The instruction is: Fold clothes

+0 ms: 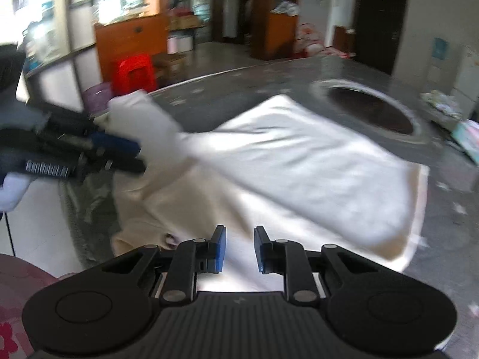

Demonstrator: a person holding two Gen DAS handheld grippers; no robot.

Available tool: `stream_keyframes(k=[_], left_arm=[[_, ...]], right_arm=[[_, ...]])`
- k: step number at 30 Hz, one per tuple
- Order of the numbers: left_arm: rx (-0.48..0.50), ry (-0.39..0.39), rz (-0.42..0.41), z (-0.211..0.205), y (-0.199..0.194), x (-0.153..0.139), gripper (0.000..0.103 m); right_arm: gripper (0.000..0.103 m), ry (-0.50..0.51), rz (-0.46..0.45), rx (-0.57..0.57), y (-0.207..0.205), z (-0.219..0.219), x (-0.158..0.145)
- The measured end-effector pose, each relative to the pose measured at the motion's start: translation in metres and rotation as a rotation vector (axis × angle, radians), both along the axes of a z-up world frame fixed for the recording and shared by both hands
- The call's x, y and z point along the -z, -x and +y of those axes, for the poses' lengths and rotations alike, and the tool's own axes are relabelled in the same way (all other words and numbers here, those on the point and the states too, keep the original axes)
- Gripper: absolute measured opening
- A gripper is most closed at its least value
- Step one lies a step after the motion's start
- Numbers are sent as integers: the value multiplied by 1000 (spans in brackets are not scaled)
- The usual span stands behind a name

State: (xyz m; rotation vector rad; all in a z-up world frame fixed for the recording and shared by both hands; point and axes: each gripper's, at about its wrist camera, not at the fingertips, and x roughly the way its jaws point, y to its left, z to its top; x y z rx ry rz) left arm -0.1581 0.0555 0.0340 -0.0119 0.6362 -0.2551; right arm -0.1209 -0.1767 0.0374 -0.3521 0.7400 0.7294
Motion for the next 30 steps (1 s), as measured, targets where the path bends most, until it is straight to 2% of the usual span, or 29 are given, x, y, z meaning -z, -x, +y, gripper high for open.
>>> stream_keyframes(k=[5,15,19,23,26,29,30], left_arm=[[-169,19,-1,40,-6,-2,39],[-530,19,-9,115,-29,3,43],[-616,19,5,132,-38,10,43],[-644,36,17,138,-42,16,43],[-637,48,30,140,-45,22,41],[-642,74,33,143,-48,25,23],[-646,75,28,144,-49,24,12]], right_arm=[[19,-1,-19,-73,7,26,-1],[19,-18,6,-83,2,35,-2],[20,-26,6,-69,3,31,-4],[21,-32,11,-58,4,29,-4],[21,-35,10,-51,5,26,-5],[24,-50,1,-35,6,22,-8],[24,-56,-2,-28,6,20,-10]])
